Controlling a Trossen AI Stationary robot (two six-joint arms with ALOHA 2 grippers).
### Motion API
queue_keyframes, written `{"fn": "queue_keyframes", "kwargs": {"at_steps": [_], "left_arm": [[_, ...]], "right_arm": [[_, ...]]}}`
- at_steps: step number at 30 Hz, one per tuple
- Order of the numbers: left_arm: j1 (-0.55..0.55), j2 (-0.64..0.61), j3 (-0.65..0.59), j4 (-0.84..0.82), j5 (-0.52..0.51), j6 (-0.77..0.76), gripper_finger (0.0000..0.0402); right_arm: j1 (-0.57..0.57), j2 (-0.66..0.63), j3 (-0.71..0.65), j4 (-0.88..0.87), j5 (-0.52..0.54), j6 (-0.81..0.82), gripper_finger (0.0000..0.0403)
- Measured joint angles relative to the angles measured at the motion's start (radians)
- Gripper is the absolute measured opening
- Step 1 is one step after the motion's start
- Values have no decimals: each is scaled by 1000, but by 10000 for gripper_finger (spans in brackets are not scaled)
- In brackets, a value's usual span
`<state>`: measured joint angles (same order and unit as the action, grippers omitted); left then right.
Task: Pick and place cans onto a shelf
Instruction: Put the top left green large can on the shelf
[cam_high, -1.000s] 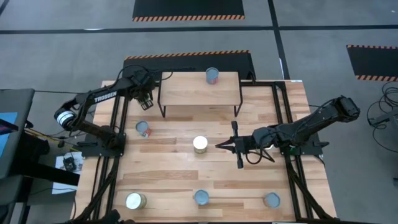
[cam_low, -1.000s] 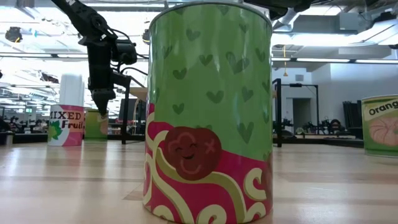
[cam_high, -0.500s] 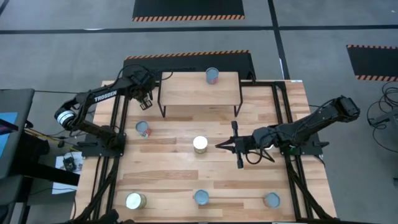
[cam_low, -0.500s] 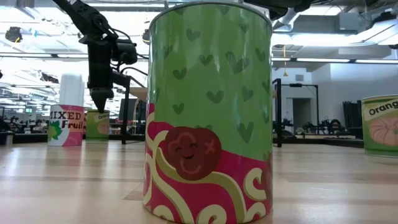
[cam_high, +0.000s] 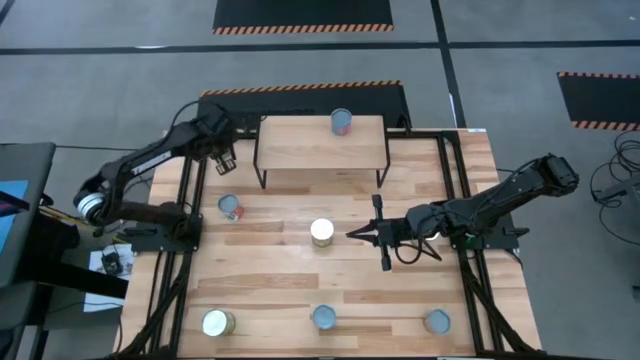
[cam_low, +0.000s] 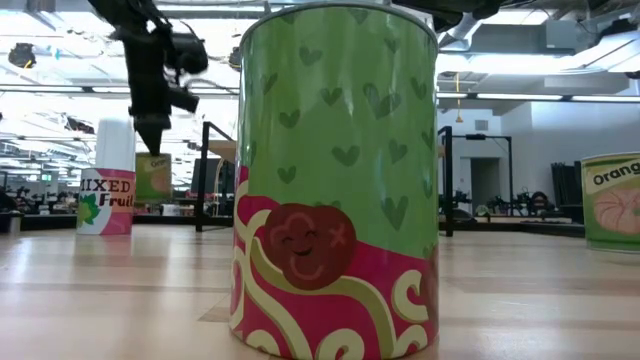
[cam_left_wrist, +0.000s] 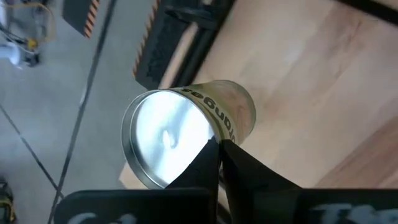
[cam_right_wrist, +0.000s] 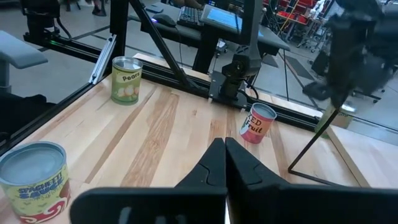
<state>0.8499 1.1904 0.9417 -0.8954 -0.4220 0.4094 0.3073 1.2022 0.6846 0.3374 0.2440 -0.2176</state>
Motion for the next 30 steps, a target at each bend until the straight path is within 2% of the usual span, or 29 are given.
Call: {"fn": "queue_keyframes", "kwargs": {"at_steps": [5, 11, 16, 23, 30], "left_arm": [[-28, -142, 53, -119, -4, 0, 0], [-68, -287, 198, -320, -17, -12, 0], [-133, -353, 336, -433, 69, -29, 0], [-346, -376, 425, -455, 192, -43, 0], [-585, -317, 432, -430, 195, -118, 0]], "right_arm": [[0, 0, 0, 0, 0, 0, 9], [0, 0, 0, 7, 0, 0, 7], [0, 0, 0, 11, 0, 0, 8], [0, 0, 0, 10, 0, 0, 8], [0, 0, 0, 9, 0, 1, 8]]}}
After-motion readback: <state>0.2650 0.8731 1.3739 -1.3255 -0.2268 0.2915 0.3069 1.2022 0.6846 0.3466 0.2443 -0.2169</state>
